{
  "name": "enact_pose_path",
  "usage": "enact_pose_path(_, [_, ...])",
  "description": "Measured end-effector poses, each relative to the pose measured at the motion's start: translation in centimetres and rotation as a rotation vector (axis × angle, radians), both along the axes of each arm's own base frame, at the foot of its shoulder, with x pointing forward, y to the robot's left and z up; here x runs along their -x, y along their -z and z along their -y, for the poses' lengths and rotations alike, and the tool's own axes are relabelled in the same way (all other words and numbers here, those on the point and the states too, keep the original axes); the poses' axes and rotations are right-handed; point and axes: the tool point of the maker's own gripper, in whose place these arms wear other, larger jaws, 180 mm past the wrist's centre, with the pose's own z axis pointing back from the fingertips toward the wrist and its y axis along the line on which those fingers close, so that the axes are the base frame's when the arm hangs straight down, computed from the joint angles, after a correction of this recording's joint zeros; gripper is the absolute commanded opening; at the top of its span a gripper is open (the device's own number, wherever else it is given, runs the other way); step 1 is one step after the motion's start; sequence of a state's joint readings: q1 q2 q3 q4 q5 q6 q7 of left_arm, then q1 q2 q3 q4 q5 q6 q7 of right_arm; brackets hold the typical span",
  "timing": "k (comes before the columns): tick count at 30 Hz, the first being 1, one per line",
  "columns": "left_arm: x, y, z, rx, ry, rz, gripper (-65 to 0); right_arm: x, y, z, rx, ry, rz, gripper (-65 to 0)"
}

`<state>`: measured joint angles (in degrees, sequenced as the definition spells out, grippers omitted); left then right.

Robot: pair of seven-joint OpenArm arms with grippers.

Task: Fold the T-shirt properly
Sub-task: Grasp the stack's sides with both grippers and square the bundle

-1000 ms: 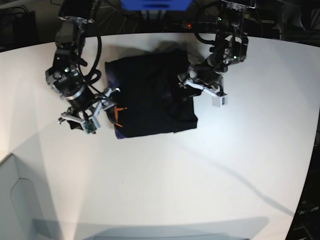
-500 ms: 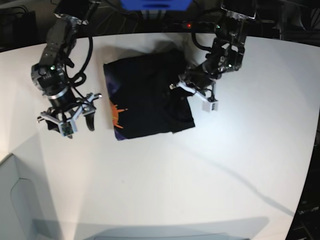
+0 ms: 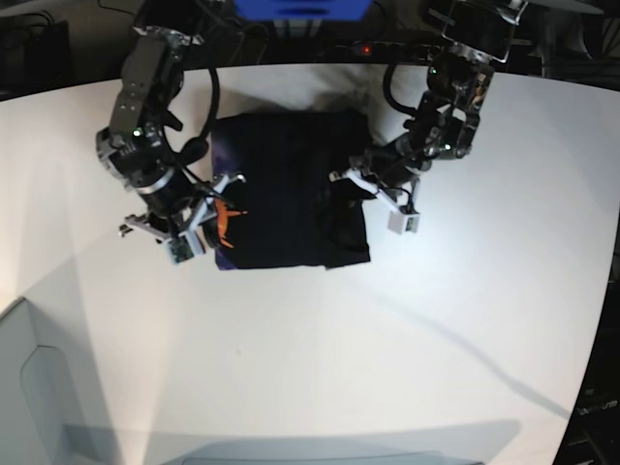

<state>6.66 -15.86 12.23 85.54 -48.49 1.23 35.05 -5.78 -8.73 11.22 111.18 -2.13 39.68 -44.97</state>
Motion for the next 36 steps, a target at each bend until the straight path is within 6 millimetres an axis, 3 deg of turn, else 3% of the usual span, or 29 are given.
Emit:
enact_pose_path(2, [0.0, 0.0, 0.0, 0.0, -0.001, 0.0, -65.0, 0.0, 0.8, -1.3, -0.027, -0.033, -0.015, -65.0])
enact_pose_path(6, [0.0, 0.1, -0.4, -0.006, -0.003, 0.002, -65.0, 0.8, 4.7, -2.5, -0.064, -0.057, -0.116, -65.0])
enact_pose_path(13, [0.1, 0.2, -0.8, -0.01, -0.003, 0.003, -65.0, 0.7, 7.4, -4.1, -0.179, -0.062, -0.115, -65.0])
enact_pose_path(17, [0.3, 0.6, -1.0, 0.007, -0.002, -0.01, -65.0, 0.6, 6.6, -3.6, -0.155, -0.062, -0.106, -65.0])
enact_pose_path(20, [0.4, 0.8, -1.0, 0.008, -0.004, -0.014, -65.0, 1.0, 2.7, -2.6, -0.101, -0.053, -0.003, -65.0])
enact_pose_path(22, [0.4, 0.8, -1.0, 0.008, -0.005, -0.015, -65.0, 1.8, 0.9, -3.3, -0.085, -0.078, 0.036, -65.0])
enact_pose_path(24, [0.4, 0.8, -1.0, 0.008, -0.006, -0.013, -65.0, 3.0, 0.6, -4.5, -0.103, -0.108, 0.035, -65.0])
enact_pose_path(29, [0.2, 0.8, -1.0, 0.006, -0.004, -0.015, -65.0, 6.4, 4.1, -5.7, -0.126, -0.132, -0.085, -65.0])
enact_pose_path(36, [0.1, 0.7, -1.1, 0.003, -0.002, -0.011, -65.0, 7.7, 8.7, -6.3, -0.197, -0.142, -0.165, -65.0])
